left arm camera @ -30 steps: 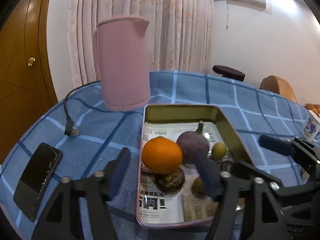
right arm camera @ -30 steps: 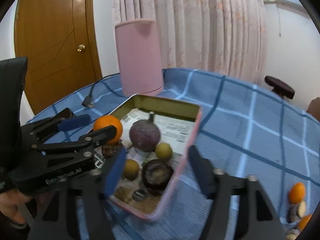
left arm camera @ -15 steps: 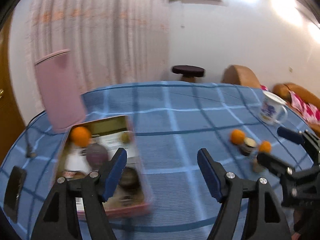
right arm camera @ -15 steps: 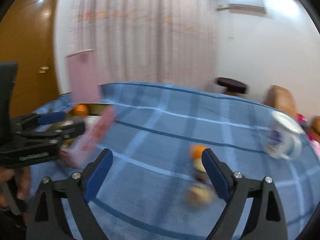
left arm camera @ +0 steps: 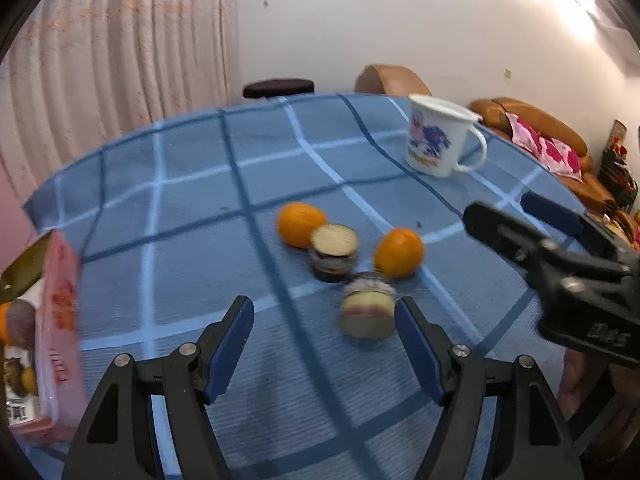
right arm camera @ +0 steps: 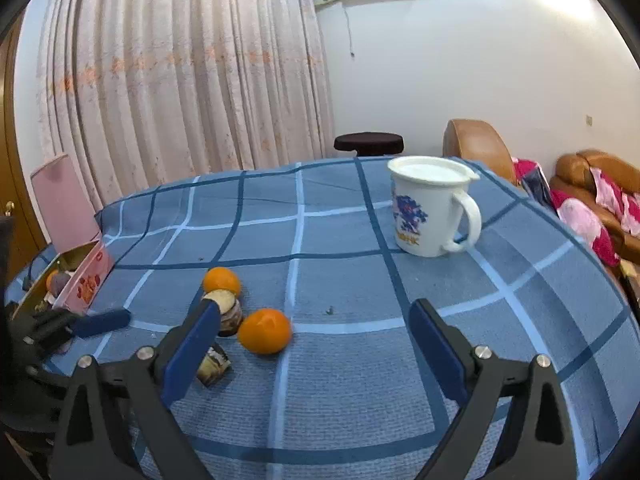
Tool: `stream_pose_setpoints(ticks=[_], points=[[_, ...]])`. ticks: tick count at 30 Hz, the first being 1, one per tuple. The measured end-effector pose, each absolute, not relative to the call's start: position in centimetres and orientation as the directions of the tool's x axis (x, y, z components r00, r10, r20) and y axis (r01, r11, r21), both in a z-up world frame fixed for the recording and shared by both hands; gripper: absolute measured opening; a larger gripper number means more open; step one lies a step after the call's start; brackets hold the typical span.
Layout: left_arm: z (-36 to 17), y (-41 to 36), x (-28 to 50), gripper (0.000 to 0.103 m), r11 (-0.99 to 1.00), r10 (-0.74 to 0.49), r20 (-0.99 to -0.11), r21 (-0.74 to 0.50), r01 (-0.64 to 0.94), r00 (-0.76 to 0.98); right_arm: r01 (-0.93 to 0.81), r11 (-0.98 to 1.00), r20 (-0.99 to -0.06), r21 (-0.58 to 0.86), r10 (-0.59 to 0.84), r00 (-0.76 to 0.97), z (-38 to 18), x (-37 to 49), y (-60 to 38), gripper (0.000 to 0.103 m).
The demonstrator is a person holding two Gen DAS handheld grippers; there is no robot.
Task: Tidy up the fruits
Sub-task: 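Grasp a cut round fruit half with the left tool while the right tool grasps a mandarin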
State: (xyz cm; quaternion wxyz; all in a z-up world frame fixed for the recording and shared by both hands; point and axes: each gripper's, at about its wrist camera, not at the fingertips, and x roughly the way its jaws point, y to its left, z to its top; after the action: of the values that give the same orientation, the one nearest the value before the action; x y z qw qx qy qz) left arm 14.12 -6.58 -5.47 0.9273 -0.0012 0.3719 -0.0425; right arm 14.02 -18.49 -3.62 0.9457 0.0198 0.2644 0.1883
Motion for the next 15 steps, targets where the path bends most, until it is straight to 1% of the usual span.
stream_pose_setpoints(ticks=[3, 6, 8, 9, 10, 12, 15], points=[[-6.0, -7.4, 14.9, 0.074, 0.994, -0.103, -0.704, -0.051, 0.095, 0.703, -0.324, 0.937, -0.485, 0.13, 0.346, 0.803, -3.7, 14.1, -19.2, 0.098], [-6.3, -7.9, 15.3, 0.073, 0.991, -0.125, -0.711, -0.062, 0.116, 0.692, -0.319, 0.935, -0.49, 0.155, 0.353, 0.797, -3.9, 14.4, -19.7, 0.099], [-6.7, -8.2, 15.8, 0.053, 0.986, -0.16, -0.728, -0.086, 0.142, 0.666, -0.317, 0.935, -0.492, 0.161, 0.355, 0.795, -4.0, 14.6, -19.7, 0.099], [-7.0, -8.1, 16.1, 0.039, 0.982, -0.181, -0.738, -0.106, 0.153, 0.65, -0.317, 0.935, -0.494, 0.159, 0.353, 0.794, -4.0, 14.7, -19.6, 0.099], [-7.2, -8.0, 16.4, 0.036, 0.979, -0.2, -0.744, -0.128, 0.158, 0.638, -0.318, 0.935, -0.494, 0.158, 0.354, 0.794, -4.0, 14.8, -19.5, 0.099], [-7.2, -7.8, 16.4, 0.036, 0.976, -0.216, -0.741, -0.146, 0.162, 0.635, -0.323, 0.934, -0.496, 0.152, 0.355, 0.793, -4.0, 15.0, -19.2, 0.099], [-6.8, -7.3, 15.8, 0.036, 0.98, -0.198, -0.727, -0.125, 0.157, 0.658, -0.336, 0.931, -0.509, 0.145, 0.361, 0.781, -4.1, 15.3, -18.2, 0.098]])
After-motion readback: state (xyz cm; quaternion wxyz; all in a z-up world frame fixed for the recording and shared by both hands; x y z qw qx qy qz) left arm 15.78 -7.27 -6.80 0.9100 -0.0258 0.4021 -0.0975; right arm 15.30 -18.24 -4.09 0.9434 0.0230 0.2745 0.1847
